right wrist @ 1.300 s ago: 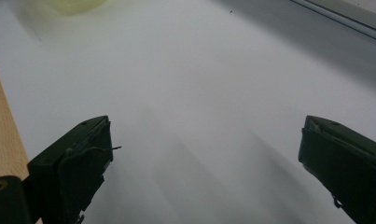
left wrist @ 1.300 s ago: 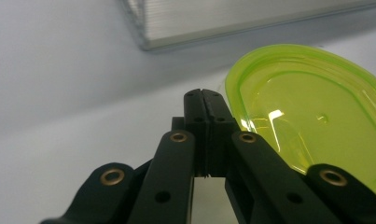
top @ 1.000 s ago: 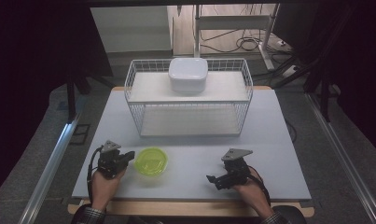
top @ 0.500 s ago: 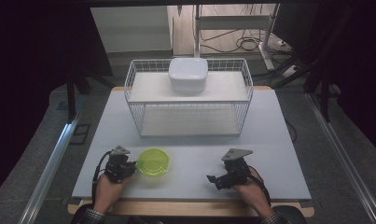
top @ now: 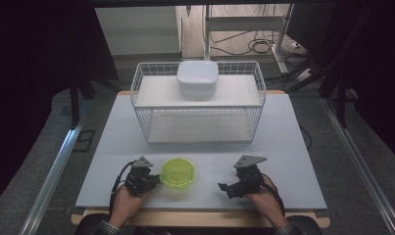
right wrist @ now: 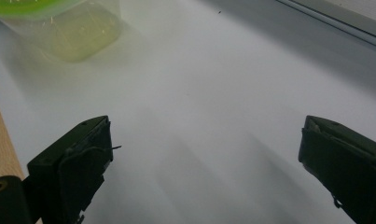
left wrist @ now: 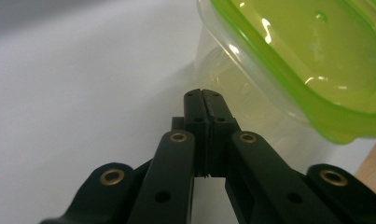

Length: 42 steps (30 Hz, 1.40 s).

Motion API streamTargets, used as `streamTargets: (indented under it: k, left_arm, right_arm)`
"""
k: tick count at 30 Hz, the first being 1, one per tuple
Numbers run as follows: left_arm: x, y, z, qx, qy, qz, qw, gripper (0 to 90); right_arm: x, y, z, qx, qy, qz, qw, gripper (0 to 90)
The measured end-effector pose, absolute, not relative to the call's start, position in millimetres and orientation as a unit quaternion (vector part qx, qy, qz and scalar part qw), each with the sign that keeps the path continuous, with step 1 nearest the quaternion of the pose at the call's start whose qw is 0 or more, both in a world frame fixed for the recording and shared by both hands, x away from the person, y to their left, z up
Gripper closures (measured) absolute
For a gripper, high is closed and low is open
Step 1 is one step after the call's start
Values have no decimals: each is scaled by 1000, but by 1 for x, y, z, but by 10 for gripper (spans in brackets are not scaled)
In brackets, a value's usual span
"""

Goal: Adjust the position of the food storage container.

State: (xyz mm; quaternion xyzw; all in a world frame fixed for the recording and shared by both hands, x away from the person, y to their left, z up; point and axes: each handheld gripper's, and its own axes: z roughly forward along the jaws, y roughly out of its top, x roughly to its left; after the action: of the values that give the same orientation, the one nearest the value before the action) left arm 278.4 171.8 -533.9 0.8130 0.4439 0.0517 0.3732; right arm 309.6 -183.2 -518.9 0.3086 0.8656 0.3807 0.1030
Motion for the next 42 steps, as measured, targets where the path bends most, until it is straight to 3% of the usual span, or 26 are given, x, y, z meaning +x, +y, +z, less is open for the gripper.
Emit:
streamTargets:
  k: [17,26,31,42]
  left_arm:
    - [269,126,-533,840,383,49,382,894]
    - [265,114,-532,855,363,75,363,854]
    - [263,121,-529,851,370,99,359,746]
    - [261,141,-522,834,374,113,390,358]
  right_arm:
    - [312,-188,-519,317,863,380,99,32]
    - [313,-188,-519,318,864,378,98,31]
    - [313,-189,-519,319,864,378,96,32]
    - [313,-189,-519,324,858,389,91,31]
